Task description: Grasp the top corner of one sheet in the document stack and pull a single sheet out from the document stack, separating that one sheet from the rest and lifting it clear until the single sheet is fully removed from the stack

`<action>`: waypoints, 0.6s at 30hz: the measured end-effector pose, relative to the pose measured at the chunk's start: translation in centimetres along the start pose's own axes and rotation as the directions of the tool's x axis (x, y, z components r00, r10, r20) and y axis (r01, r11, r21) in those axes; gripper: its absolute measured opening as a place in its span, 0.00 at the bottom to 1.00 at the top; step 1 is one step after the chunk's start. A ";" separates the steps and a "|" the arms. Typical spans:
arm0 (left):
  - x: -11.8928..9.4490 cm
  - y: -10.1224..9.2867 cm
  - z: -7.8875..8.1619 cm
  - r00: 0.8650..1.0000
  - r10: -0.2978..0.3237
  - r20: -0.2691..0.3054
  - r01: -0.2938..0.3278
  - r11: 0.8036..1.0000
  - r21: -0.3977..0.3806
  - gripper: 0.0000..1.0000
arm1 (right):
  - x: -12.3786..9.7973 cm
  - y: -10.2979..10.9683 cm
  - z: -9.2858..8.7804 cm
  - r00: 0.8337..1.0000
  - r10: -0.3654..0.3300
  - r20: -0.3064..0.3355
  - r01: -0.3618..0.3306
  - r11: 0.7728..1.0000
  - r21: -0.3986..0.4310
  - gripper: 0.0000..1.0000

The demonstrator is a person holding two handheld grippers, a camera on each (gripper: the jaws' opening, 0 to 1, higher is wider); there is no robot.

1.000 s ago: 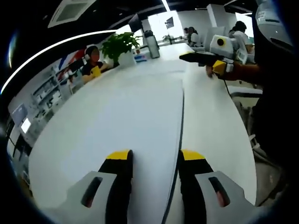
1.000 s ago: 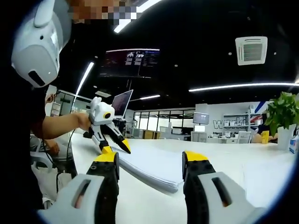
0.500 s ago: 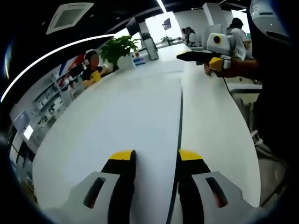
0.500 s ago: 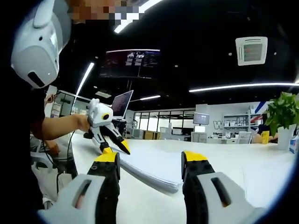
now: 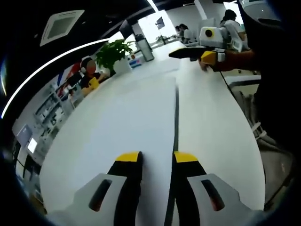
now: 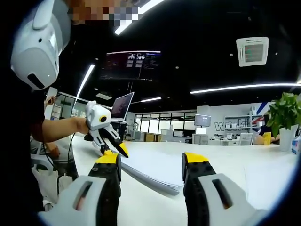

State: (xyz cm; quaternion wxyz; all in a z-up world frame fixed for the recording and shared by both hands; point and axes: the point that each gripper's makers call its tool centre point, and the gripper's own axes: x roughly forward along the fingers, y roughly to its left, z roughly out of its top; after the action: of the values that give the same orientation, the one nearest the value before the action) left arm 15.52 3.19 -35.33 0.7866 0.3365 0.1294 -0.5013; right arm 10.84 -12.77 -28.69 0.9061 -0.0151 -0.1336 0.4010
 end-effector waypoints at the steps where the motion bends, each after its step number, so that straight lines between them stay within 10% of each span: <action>1: 0.0 -0.1 0.0 1.000 0.000 0.002 0.000 1.000 0.001 0.24 | 0.0 0.0 0.0 1.000 0.000 0.000 0.000 1.000 -0.001 0.52; 18: -0.4 -0.5 0.2 1.000 0.005 0.016 -0.005 0.999 0.041 0.17 | -0.1 0.1 0.2 1.000 0.003 0.007 -0.003 1.000 -0.002 0.51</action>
State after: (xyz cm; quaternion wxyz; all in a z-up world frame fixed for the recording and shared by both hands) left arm 14.92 3.19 -35.17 0.7819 0.3488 0.1120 -0.5045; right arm 10.69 -12.74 -28.58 0.9050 -0.0149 -0.1369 0.4025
